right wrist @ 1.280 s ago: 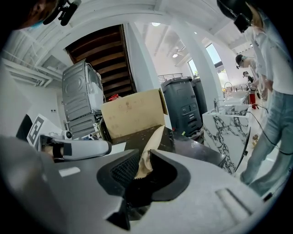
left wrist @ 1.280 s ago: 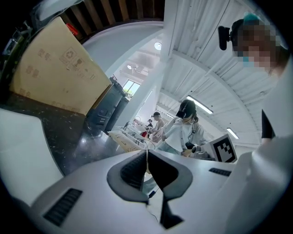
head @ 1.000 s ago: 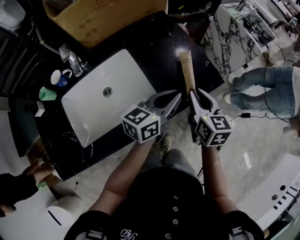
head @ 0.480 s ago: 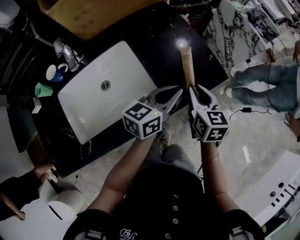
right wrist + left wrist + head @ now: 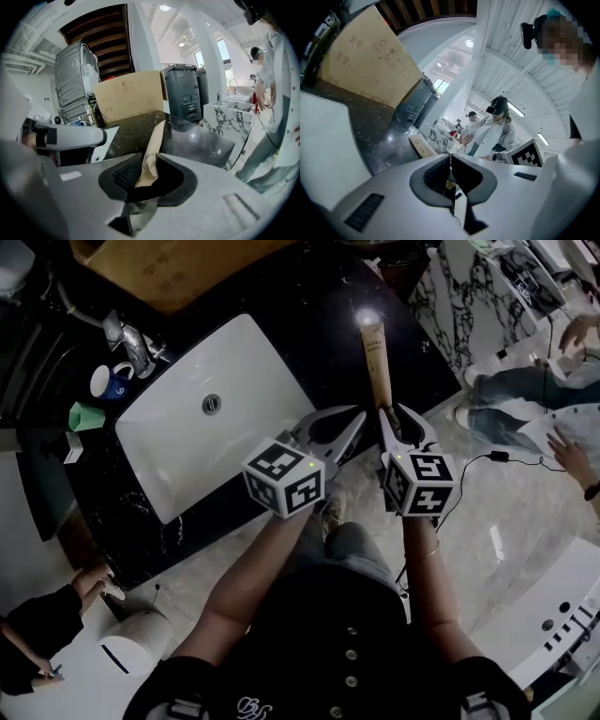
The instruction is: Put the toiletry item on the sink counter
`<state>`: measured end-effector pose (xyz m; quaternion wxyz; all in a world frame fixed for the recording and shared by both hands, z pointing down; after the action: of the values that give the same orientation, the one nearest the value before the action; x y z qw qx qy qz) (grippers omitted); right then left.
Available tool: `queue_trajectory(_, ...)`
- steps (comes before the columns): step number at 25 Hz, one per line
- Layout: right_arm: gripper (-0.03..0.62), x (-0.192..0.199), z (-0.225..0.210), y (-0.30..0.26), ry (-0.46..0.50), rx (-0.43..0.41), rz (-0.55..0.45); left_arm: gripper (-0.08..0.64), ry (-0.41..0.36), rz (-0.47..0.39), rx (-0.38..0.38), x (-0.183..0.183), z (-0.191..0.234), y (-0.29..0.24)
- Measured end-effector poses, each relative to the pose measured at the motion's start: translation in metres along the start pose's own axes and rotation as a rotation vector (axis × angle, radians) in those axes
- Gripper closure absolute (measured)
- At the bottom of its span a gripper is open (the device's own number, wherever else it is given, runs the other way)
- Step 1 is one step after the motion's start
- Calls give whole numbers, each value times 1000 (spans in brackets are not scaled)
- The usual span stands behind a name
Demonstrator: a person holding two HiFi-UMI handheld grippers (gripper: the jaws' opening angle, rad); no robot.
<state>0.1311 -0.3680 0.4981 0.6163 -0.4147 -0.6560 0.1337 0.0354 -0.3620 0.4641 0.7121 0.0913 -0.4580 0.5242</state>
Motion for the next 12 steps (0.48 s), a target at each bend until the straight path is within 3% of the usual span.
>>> queue_trajectory(7, 440, 3, -2, -1, 5, 5, 6, 541, 6, 2, -3, 4, -3, -2)
queue_trajectory(12, 428, 1, -3, 5, 3, 14, -10, 541, 10, 1, 3, 4, -7, -1)
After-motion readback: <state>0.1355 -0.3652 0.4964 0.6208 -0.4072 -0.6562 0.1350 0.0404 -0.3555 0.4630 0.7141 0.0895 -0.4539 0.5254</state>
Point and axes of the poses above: the fingertips, and each gripper's own axes: y backward along the fingers, z to its left, x out of its underside, the point moved 4 cm from there along y, backward along the fingers, and after that the axes turned 12 degrees about z, right-handed, at the moved point
